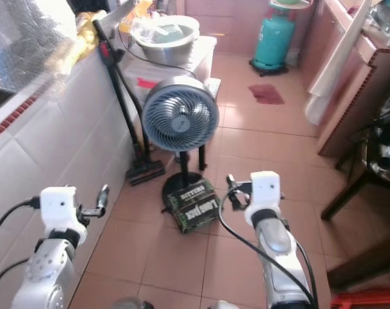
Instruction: Setting the table
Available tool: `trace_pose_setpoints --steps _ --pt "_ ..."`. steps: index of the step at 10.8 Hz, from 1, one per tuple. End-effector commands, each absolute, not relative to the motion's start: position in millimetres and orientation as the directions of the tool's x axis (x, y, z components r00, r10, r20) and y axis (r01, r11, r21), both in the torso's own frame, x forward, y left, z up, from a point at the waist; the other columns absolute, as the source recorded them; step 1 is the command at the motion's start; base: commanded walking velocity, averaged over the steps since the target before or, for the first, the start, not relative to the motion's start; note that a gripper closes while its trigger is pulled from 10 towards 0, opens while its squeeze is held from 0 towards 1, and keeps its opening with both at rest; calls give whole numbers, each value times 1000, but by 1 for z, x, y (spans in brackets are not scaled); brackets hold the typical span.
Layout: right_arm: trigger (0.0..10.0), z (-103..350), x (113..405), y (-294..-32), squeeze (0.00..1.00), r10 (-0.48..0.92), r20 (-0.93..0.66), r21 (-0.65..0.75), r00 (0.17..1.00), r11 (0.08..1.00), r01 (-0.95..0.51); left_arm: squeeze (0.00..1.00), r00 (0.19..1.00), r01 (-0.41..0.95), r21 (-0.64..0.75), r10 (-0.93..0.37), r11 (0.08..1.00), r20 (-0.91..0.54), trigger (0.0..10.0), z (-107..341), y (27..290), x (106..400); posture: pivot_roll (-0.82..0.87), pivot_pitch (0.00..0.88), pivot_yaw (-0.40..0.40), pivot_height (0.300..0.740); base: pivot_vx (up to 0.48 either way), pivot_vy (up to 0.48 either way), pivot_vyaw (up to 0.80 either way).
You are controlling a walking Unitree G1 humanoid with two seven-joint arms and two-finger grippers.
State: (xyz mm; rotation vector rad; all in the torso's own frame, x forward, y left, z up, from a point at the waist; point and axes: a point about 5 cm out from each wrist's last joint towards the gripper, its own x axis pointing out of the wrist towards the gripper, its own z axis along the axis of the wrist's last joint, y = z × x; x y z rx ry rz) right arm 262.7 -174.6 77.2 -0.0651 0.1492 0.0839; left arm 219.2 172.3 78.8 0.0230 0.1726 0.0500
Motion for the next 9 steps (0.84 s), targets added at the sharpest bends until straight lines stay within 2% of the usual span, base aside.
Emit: trace_pose_setpoints --steps 1,2,4,6,9 --pt "10000 82 263 -174 0 89 -139 -58 986 993 -98 0 984 -32 36 38 999 -176 10000 79 169 218 43 60 25 740 0 0 -800" --pt "10000 83 263 -173 0 95 -139 -59 986 993 -104 0 984 -14 27 19 1000 -177 10000 80 166 218 44 65 27 740 0 0 -800" --pt "10000 88 274 -168 0 115 -123 -48 986 991 -121 0 984 -45 28 49 999 -172 10000 83 178 225 40 70 33 740 0 0 0" --pt "10000 90 276 -167 0 121 -120 -41 985 991 -126 0 985 -35 33 40 999 -170 10000 84 178 228 39 65 35 740 0 0 -800" --pt "10000 82 269 -165 0 121 -147 -18 982 992 -125 0 981 -44 15 46 999 -186 10000 80 175 225 42 66 34 740 -270 0 -800"
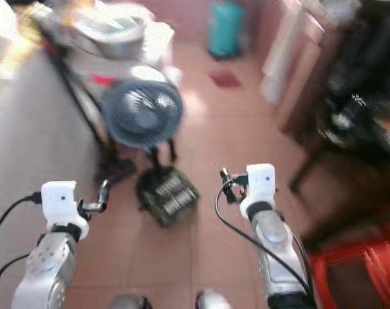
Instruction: Setting the table
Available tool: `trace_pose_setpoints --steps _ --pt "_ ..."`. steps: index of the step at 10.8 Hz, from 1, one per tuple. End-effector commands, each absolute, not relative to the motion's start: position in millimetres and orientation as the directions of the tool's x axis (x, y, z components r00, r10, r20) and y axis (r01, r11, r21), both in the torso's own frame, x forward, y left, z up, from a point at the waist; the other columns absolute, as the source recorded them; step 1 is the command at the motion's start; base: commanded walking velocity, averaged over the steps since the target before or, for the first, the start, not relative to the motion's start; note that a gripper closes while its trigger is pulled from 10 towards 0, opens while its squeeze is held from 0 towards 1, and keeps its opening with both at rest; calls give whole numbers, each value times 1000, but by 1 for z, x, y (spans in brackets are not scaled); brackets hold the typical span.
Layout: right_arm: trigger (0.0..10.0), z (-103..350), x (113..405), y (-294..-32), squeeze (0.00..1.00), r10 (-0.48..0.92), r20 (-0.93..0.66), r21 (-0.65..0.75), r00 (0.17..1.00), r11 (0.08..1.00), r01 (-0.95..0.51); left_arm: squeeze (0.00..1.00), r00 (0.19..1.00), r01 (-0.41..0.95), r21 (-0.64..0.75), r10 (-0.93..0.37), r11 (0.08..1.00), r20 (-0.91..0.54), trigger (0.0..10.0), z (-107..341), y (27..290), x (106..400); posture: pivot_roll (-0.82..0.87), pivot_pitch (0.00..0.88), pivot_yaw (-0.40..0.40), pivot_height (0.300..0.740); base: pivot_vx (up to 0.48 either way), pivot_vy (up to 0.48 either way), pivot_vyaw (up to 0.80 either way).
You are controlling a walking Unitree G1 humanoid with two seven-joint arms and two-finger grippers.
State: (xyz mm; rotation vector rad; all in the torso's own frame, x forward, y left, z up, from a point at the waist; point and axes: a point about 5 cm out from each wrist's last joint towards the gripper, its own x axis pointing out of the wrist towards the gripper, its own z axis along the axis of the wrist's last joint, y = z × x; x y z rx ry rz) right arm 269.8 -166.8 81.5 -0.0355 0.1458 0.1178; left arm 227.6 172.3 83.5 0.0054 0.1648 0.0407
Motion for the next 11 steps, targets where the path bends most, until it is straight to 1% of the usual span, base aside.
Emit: trace_pose_setpoints --steps 1,2,4,6,9,11 --pt "10000 82 269 -164 0 120 -148 -15 982 992 -124 0 982 -43 16 45 999 -185 10000 80 174 226 41 65 37 740 -274 0 -800" --pt "10000 83 270 -166 0 113 -147 -14 983 993 -116 0 982 -42 13 44 999 -185 10000 81 175 227 39 66 38 740 -270 0 -800" --pt "10000 82 269 -168 0 106 -149 -15 983 994 -109 0 981 -50 7 51 999 -190 10000 79 176 228 34 68 38 740 0 0 -800" --pt "10000 83 269 -168 0 104 -150 -15 983 994 -108 0 981 -53 1 52 999 -188 10000 80 175 229 33 67 37 740 0 0 0" --pt "10000 82 270 -169 0 98 -154 -15 983 995 -101 0 983 -59 -12 56 998 -172 10000 81 175 231 32 65 35 740 0 0 -800" --pt "10000 82 271 -169 0 94 -153 -16 984 995 -97 0 984 -51 -3 50 999 -171 10000 81 174 233 27 64 36 740 0 276 -800"
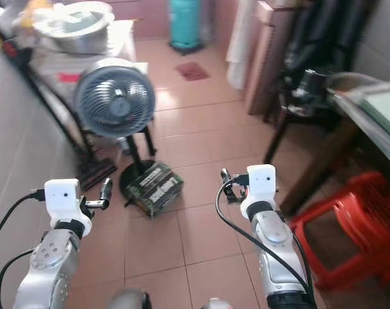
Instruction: Setting the table
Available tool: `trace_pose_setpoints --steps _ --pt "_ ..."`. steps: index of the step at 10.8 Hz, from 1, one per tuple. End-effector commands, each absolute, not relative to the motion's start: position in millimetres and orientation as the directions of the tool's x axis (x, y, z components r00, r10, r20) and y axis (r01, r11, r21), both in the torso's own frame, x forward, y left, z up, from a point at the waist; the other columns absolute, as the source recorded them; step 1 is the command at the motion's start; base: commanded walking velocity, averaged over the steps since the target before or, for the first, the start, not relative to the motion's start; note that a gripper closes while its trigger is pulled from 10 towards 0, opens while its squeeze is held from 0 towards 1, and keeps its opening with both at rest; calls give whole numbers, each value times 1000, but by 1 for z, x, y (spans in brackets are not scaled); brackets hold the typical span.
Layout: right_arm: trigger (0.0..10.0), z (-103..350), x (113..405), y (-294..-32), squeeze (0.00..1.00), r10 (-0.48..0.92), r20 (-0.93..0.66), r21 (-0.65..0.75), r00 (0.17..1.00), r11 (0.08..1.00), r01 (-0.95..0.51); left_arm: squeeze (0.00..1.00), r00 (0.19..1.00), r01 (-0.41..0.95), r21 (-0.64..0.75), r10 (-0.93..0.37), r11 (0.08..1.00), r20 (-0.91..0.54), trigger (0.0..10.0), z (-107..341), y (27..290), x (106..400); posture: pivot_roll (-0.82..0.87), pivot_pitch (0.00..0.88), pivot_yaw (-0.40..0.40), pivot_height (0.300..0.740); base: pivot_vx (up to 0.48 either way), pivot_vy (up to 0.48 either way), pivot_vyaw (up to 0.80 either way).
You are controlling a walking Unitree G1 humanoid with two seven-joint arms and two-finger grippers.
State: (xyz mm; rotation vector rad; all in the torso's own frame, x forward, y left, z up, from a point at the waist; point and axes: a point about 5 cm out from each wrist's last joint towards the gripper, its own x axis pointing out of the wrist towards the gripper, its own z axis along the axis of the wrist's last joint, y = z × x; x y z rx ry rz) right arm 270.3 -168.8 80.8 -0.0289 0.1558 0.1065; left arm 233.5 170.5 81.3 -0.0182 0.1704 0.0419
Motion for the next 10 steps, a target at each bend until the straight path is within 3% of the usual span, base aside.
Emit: trace_pose_setpoints --steps 1,5,6,8,10 --pt "10000 83 271 -170 0 90 -151 -17 984 995 -93 0 984 -49 -8 47 999 -170 10000 81 173 233 26 64 37 740 -277 349 -800" --pt "10000 83 269 -170 0 87 -152 -17 984 996 -91 0 985 -47 0 47 999 -168 10000 81 173 233 26 68 37 740 -268 335 -800" --pt "10000 82 269 -171 0 85 -154 -18 984 996 -89 0 987 -46 4 46 999 -156 10000 82 173 233 26 68 37 740 0 0 -800" --pt "10000 82 269 -171 0 84 -156 -18 984 996 -88 0 994 -20 45 24 999 -111 10000 88 170 232 25 67 37 740 0 0 0" --pt "10000 82 269 -171 0 81 -155 -18 985 996 -84 0 996 0 37 3 999 -87 10000 91 168 233 24 64 38 740 0 0 -800"
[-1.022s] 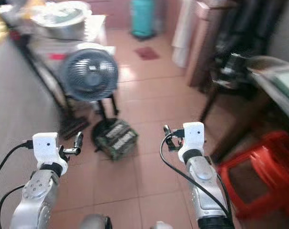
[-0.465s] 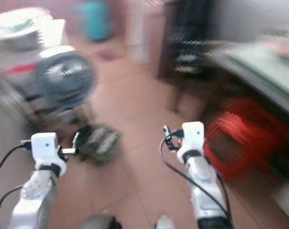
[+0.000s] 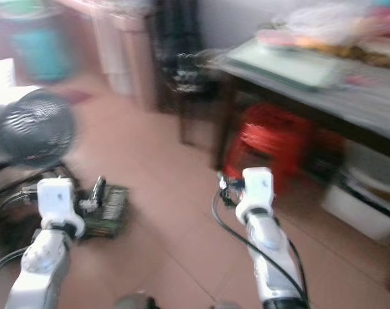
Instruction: Setting the table
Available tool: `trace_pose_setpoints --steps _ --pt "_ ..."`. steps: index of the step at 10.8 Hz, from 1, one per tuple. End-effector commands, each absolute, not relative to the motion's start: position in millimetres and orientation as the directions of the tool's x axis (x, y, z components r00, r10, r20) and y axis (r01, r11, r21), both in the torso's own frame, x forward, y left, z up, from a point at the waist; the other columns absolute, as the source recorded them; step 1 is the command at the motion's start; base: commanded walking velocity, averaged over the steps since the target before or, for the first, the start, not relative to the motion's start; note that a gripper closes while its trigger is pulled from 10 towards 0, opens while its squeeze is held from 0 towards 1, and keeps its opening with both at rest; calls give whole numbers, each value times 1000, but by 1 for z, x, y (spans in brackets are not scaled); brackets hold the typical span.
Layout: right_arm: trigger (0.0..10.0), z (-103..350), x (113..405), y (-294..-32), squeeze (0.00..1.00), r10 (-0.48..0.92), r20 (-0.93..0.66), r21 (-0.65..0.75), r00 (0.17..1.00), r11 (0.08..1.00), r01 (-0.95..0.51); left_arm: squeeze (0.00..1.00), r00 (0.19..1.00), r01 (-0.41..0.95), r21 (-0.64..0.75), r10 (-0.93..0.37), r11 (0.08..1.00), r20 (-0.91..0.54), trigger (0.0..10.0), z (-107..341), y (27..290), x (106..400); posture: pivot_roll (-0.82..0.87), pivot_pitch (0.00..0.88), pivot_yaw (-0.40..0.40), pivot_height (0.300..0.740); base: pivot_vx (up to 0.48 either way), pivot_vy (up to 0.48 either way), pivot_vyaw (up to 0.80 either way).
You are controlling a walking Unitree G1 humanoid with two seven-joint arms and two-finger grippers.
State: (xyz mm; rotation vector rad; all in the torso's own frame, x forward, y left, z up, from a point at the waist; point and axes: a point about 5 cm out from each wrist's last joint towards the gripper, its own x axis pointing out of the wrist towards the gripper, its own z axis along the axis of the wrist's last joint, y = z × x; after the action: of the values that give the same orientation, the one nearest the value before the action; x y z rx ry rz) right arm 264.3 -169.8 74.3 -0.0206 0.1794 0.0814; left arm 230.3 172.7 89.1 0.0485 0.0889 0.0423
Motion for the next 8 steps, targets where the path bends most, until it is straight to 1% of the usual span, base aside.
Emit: trace_pose_setpoints --steps 1,2,3,6,7,8 --pt "10000 81 267 -170 0 79 -157 -16 984 997 -82 0 996 -67 66 70 996 -56 10000 93 172 225 24 65 39 740 480 0 0" --pt "10000 80 266 -170 0 79 -159 -14 984 996 -83 0 996 -50 60 55 997 -74 10000 90 171 224 24 63 40 740 472 0 0" --pt "10000 80 266 -169 0 79 -159 -13 984 997 -82 0 995 -49 59 54 997 -81 10000 89 170 225 24 62 41 740 431 0 -800" --pt "10000 82 269 -171 0 74 -152 -16 986 997 -77 0 992 -81 94 89 992 -89 10000 88 171 228 24 61 39 740 0 0 -800" --pt "10000 81 269 -171 0 71 -154 -13 986 997 -74 0 990 -95 107 105 990 -97 10000 87 171 227 23 64 36 740 0 0 0" --pt "10000 82 268 -170 0 72 -149 -11 986 997 -75 0 990 -81 117 93 990 -106 10000 87 171 227 23 67 36 740 0 0 0"
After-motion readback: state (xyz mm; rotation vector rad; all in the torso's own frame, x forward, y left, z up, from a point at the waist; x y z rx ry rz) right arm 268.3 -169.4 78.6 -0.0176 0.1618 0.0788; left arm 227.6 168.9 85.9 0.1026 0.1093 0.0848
